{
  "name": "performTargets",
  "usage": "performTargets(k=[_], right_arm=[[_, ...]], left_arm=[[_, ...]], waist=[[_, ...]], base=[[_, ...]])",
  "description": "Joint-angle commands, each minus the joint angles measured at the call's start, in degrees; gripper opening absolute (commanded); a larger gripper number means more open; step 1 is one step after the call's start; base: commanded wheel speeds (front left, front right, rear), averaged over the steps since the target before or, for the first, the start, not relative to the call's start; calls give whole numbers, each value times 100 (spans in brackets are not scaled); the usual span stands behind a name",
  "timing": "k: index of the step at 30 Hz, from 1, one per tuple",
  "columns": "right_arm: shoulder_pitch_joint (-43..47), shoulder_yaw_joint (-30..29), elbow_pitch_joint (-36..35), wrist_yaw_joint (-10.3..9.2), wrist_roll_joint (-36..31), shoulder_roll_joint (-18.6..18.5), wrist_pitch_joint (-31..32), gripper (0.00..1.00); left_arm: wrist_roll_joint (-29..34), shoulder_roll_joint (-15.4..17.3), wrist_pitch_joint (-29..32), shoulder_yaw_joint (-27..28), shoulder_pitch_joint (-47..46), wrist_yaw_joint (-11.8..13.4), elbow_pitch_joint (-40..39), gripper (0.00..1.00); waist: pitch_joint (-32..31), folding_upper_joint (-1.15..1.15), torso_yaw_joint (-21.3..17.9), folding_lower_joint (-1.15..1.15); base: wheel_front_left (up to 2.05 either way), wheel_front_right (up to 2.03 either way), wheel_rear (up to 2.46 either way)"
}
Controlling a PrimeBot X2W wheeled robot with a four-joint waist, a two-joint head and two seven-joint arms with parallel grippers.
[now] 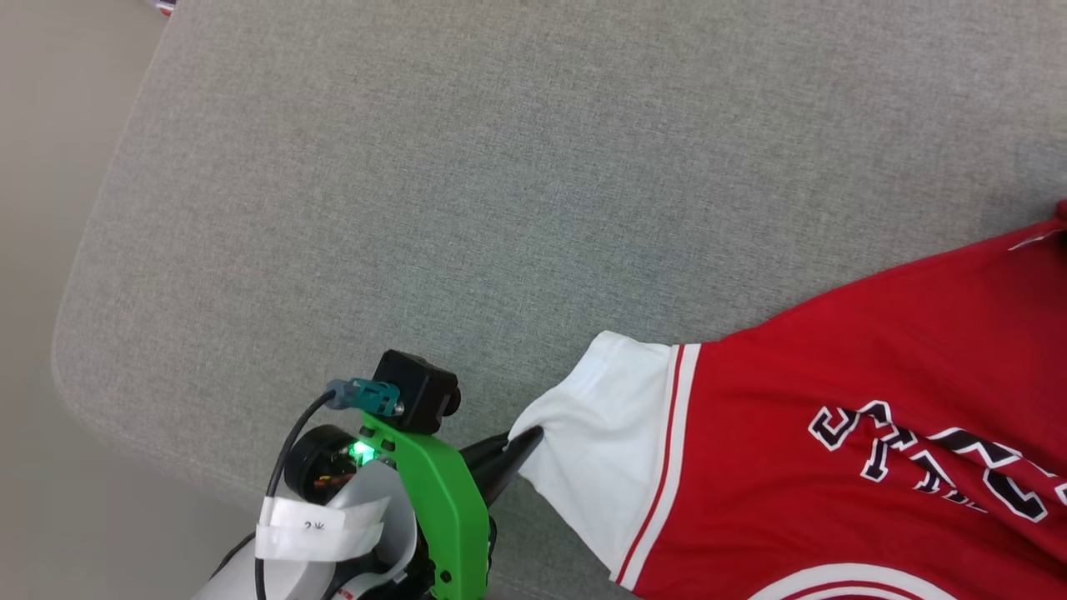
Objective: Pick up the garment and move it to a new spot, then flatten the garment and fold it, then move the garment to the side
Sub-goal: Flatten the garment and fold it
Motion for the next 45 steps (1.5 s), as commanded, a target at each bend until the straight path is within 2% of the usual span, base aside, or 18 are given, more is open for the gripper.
performTargets(k=[1, 9, 21, 29, 38, 45], right_arm=[[241, 134, 115, -5, 60, 86, -103, 0], [85, 465, 67, -5, 235, 9, -1210, 0], [167, 592, -99, -5, 703, -171, -2600, 0], [411, 417, -437, -5, 790, -243, -3387, 0], [831, 14, -1224, -5, 765, -175, -3994, 0], [1345, -475, -1806, -5, 751, -22, -4355, 0]], left_arm=[[8, -12, -41, 7, -89, 8, 3, 0], [46, 40, -290, 245, -97, 103, -59, 0], [182, 363, -525, 758, -82, 391, -337, 0], [420, 394, -1001, 1194, -312, 575, -643, 0], [711, 342, -1628, 1622, -676, 684, -906, 0], [789, 417, -2064, 1942, -872, 588, -1057, 0]], waist=[[-91, 0, -53, 0], [-626, 0, -370, 0], [-1500, 0, -1027, 0], [-1894, 0, -1425, 0], [-2176, 0, -1760, 0], [-2358, 0, -1924, 0]], base=[[0, 0, 0], [0, 0, 0], [0, 0, 0], [0, 0, 0], [0, 0, 0], [0, 0, 0]])
